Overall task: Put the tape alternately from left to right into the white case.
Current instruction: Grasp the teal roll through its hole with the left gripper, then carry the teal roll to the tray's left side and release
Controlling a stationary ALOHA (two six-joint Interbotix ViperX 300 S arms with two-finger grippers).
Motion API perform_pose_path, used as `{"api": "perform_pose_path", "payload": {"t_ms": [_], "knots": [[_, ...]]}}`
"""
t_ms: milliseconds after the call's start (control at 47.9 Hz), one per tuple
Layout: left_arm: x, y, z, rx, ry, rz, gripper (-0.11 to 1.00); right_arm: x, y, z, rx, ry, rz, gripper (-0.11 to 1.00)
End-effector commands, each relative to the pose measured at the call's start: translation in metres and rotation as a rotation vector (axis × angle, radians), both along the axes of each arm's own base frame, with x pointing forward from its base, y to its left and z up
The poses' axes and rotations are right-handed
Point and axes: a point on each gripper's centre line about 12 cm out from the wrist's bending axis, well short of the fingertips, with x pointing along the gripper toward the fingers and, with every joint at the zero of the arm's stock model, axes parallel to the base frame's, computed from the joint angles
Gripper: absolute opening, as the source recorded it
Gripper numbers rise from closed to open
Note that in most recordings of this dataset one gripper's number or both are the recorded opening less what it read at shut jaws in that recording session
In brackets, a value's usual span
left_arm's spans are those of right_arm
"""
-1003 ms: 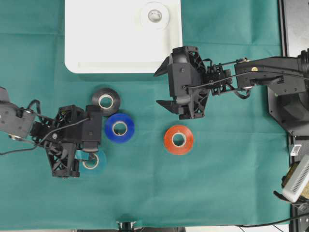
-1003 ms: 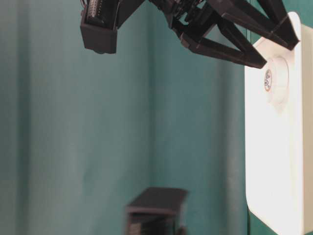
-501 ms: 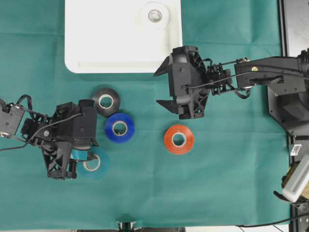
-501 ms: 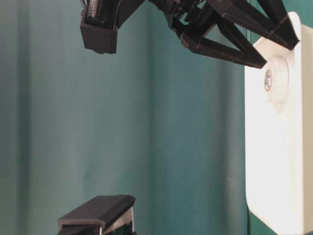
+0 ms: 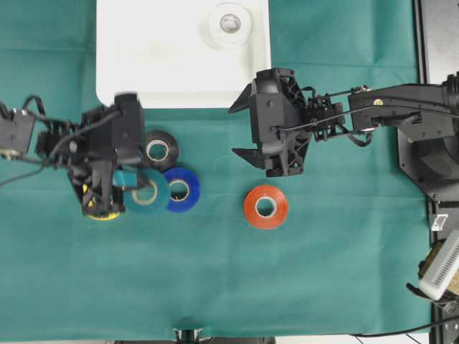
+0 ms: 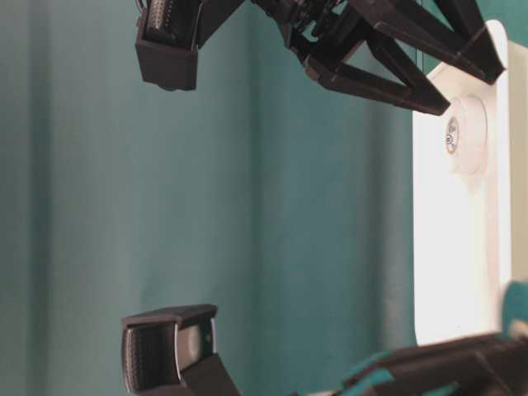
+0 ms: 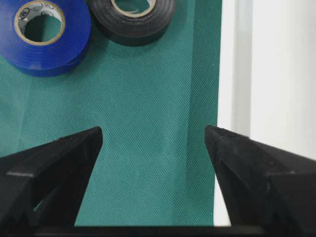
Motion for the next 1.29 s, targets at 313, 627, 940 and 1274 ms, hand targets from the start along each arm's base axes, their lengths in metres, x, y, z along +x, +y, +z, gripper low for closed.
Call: {"api": "perform_pose_path", "payload": {"t_ms": [313,627,940,1274], "knots": [[-0.001,0.066,0.017,0.096,-0.030,0.087,0.26,0.004,0.001,-0.001,0.002,-0.004,0.004,0.84],[-0.009,0.121,0.014,0.184,0.000,0.152,0.26,0.004,0.001,-0.001,0.002,-0.004,0.005,0.84],[-0.024,0.175,0.011,0.259,0.030,0.227,0.26,0.005,0.001,0.000,0.001,-0.009,0.006,0.84],[-0.030,0.217,-0.005,0.326,0.064,0.264,0.26,0.006,0.001,0.001,0.002,-0.010,0.005,0.84]]}}
